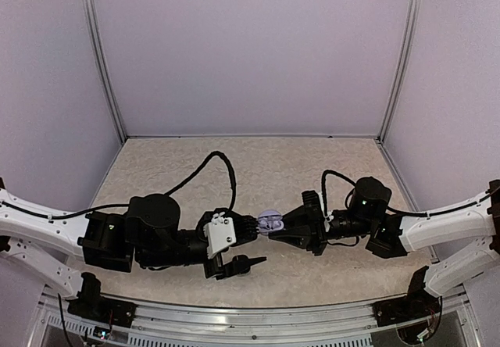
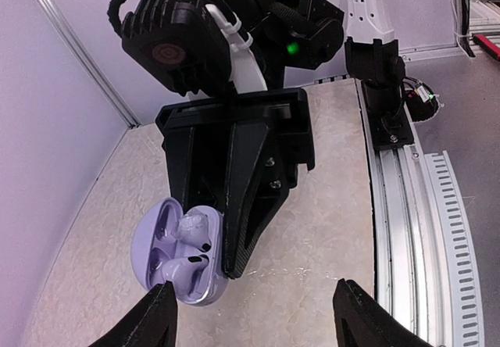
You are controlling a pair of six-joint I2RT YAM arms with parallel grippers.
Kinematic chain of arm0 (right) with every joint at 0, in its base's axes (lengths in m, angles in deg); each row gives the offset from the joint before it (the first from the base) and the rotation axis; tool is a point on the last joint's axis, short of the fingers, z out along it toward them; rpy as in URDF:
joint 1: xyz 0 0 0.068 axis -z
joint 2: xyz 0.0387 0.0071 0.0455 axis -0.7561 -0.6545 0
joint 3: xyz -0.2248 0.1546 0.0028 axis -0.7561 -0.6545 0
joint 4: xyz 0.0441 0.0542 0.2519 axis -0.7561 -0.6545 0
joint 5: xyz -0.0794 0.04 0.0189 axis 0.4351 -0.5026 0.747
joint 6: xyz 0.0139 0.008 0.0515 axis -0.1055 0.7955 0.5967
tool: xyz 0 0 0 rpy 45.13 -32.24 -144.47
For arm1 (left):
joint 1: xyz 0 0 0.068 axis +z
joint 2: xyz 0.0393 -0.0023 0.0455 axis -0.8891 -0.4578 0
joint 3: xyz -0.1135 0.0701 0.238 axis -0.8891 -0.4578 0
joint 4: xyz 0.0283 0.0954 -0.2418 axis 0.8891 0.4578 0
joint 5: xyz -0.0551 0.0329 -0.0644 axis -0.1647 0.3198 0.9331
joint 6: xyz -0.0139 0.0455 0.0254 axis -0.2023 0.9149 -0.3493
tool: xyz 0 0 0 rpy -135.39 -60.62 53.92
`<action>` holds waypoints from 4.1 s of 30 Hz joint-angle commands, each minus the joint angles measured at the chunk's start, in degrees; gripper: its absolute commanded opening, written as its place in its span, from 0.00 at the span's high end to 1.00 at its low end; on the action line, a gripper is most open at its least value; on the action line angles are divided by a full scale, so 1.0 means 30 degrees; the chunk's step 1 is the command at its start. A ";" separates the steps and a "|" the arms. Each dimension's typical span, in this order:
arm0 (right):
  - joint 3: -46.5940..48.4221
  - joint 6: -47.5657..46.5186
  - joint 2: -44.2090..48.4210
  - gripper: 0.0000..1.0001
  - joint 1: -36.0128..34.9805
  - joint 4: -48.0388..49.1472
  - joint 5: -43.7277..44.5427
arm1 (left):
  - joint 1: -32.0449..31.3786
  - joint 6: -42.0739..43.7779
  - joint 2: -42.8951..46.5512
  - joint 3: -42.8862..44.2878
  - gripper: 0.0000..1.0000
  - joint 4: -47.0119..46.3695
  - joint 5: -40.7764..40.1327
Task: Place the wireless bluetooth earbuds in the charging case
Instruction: Adjust the left earbud in the left side groove of the charging case, then close the charging case, then pass from the right arm to the left
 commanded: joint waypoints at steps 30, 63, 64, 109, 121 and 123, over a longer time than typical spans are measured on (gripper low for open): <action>-0.0419 0.0389 0.0176 1.00 -0.0175 0.0946 -0.0763 | 0.1343 -0.0397 0.1116 -0.0281 0.24 -0.1262 0.0221; 0.0896 0.3909 -0.0787 1.00 0.0164 -0.0444 -0.1465 | -0.1162 0.3943 -0.0511 -0.0894 0.33 -0.2030 -0.1719; 0.1097 0.4242 -0.0927 1.00 0.0202 -0.0738 -0.1741 | -0.1225 0.4259 -0.0447 -0.1069 0.30 -0.2197 -0.2499; 0.1101 1.0429 -0.1581 0.52 0.0513 -0.0959 -0.1835 | 0.1162 0.5687 -0.3452 0.0536 0.72 -0.1391 -0.1050; -0.1331 0.8127 0.2950 0.07 0.2878 -0.3516 0.1600 | 0.3184 0.2816 -0.4237 -0.0360 0.73 -0.2401 0.4552; -0.2046 0.8108 0.4172 0.01 0.3479 -0.3486 0.2455 | 0.3594 0.2590 -0.4796 -0.0374 0.73 -0.2518 0.5792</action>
